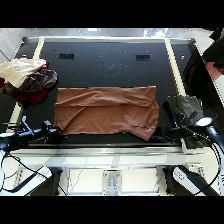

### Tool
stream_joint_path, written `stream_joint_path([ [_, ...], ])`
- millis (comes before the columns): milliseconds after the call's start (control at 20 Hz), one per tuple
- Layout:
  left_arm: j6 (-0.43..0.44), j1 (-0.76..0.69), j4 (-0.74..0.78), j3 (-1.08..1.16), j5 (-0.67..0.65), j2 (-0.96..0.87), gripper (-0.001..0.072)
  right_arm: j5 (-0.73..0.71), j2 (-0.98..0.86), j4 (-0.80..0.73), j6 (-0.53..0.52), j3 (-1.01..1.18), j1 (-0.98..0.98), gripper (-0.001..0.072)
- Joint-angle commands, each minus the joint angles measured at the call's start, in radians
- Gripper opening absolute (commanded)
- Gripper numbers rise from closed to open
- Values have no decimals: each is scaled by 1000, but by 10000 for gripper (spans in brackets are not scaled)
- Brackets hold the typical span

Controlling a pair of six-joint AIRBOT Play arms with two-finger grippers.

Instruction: Fold the shirts.

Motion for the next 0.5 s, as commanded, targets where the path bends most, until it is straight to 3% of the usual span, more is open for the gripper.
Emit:
stream_joint_path([
  [0, 1, 0, 0, -1, 0, 0, 13, -63, -74, 125, -69, -47, -2, 395],
  [350, 1, 0, 0, -1, -4, 0, 13, -160, -154, 136, -87, -47, 127, 378],
  [400, 1, 0, 0, 0, -4, 0, 13, -175, -154, 161, -105, -47, 161, 299],
  [450, 1, 0, 0, 2, -7, 0, 14, -169, -154, 209, -148, -45, 187, 45],
])
